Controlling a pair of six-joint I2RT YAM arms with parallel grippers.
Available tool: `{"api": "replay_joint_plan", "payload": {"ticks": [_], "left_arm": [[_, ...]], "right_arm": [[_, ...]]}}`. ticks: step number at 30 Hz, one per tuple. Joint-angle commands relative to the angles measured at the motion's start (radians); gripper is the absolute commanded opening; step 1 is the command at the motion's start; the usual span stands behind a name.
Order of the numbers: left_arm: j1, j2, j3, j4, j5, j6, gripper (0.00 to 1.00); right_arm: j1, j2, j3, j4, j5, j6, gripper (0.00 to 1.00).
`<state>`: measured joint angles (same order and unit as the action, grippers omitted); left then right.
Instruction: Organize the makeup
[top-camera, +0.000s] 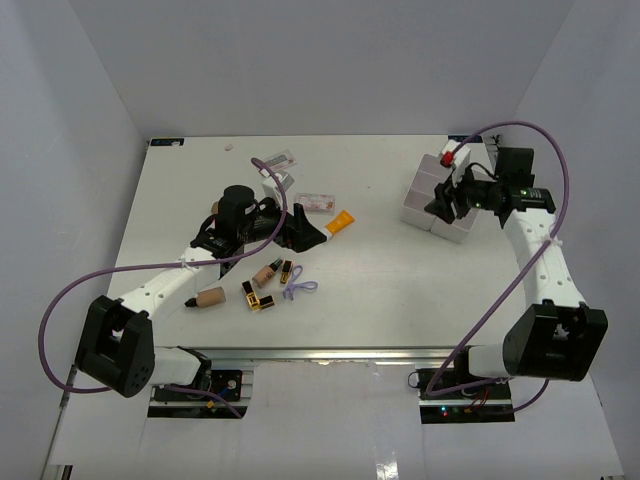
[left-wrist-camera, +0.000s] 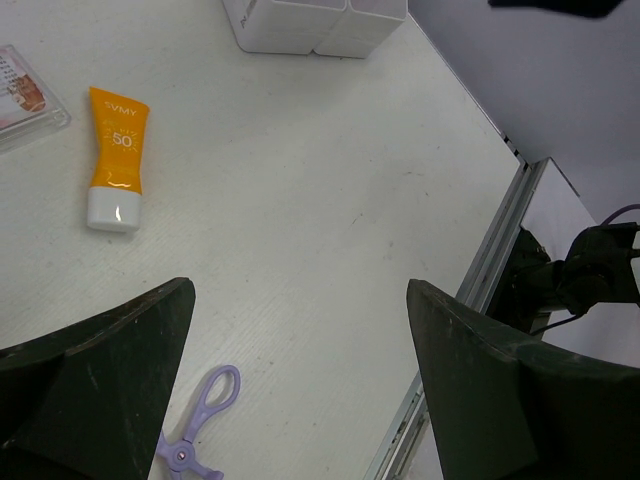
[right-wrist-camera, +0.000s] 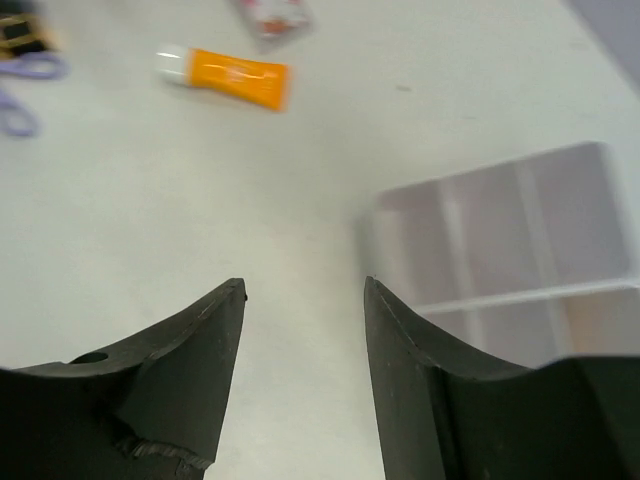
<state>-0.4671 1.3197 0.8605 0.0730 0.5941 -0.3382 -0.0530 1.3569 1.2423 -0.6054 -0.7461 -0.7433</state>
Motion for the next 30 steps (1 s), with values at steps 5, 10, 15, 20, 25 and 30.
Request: {"api": "replay_joint_plan", "payload": {"ticks": [5,10,15,20,25,30], "left_arm": [[-0.004,0.062,0.102,-0.177,-0.169,0.056,0.98],[-0.005,0.120,0.176,-0.366,-0.355,0.111,0.98],[-0.005,0.106,0.184,-0.479,-0.540,0.128,0.94],[-0.005,0.116,0.172,-0.615,-0.681,0.124,0.81],[-0.010,0.123,0.172,-0.664,-0.691,0.105,0.67],[-0.037,0.164,0.194,-0.726,-0.710,0.085,0.64]], "right_arm": [[0.036,-0.142,-0.248,-0.022,-0.400,0.073,0.60],[0.029,-0.236,-0.364,0.081,-0.377,0.114,0.60],[0.027,-0.260,-0.382,0.089,-0.360,0.114,0.61],[0.027,-0.288,-0.380,0.087,-0.347,0.126,0.61],[0.025,-0.314,-0.382,0.088,-0.352,0.131,0.61],[0.025,-0.321,-0.385,0.088,-0.351,0.135,0.61]]}}
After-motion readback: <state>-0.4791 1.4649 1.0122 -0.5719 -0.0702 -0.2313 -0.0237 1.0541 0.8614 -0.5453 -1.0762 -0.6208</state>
